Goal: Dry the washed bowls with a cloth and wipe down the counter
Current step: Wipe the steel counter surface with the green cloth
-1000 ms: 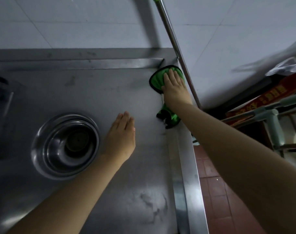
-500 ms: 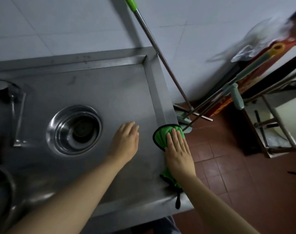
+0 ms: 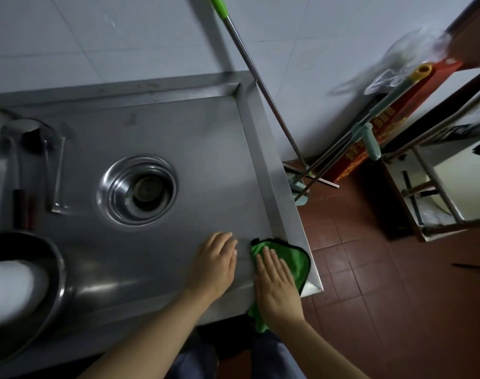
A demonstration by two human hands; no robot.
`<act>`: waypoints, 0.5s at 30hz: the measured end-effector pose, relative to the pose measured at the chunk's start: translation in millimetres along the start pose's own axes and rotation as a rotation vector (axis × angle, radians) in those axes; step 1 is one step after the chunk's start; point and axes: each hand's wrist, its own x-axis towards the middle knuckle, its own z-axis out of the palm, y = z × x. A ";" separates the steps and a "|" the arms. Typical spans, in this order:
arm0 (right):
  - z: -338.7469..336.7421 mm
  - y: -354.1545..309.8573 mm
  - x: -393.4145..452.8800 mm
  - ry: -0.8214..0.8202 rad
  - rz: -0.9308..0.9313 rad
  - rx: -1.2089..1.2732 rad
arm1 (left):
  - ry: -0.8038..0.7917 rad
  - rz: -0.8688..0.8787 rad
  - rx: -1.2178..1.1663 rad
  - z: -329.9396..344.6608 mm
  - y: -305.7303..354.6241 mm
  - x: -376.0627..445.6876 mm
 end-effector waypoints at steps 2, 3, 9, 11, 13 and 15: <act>1.8 -12.4 13.7 -0.040 -0.045 -0.027 | -0.019 -0.021 0.022 -4.0 -5.1 -8.0; -0.7 -16.0 23.0 -0.047 -0.054 -0.038 | -0.021 -0.026 0.028 -5.5 -7.9 -9.8; -9.7 -12.5 90.9 -0.061 -0.071 -0.057 | 0.037 -0.111 0.024 5.6 -30.1 -4.6; -8.6 -10.1 114.6 -0.027 -0.051 -0.085 | 0.101 -0.113 0.021 15.2 -36.9 1.4; -10.7 -10.0 140.5 -0.003 -0.050 -0.106 | 0.187 -0.096 0.042 20.5 -41.2 9.2; -16.3 -14.1 170.3 0.015 -0.073 -0.106 | 0.213 -0.088 0.079 19.2 -42.6 18.2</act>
